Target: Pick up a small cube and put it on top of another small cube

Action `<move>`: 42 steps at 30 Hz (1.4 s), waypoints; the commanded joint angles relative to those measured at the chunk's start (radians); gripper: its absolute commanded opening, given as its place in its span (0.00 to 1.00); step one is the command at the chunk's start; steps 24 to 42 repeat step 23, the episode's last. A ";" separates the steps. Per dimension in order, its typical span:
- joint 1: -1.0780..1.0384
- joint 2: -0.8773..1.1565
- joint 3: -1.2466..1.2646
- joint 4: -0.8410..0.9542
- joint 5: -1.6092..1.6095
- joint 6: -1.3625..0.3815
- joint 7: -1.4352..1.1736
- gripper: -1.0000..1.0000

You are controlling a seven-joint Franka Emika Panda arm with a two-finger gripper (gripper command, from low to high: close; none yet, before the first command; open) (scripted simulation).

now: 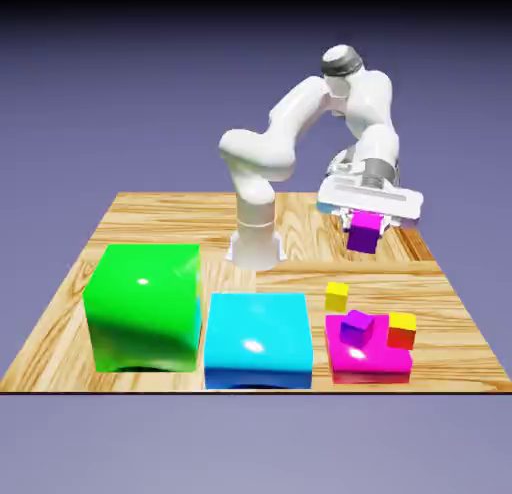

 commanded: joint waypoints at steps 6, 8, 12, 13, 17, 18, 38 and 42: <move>0.018 -0.074 0.157 -0.041 -0.072 0.097 0.260 0.00; 0.025 -0.098 0.209 -0.055 -0.096 0.130 0.347 0.00; -0.020 -0.123 0.320 -0.116 -0.093 0.200 0.468 0.00; -0.020 -0.123 0.320 -0.116 -0.093 0.200 0.468 0.00; -0.164 -0.162 0.384 -0.042 -0.110 0.268 0.493 0.00; -0.201 -0.171 0.400 -0.023 -0.114 0.286 0.499 0.00; -0.225 -0.178 0.411 -0.011 -0.116 0.297 0.503 1.00; -0.225 -0.178 0.411 -0.011 -0.116 0.297 0.503 1.00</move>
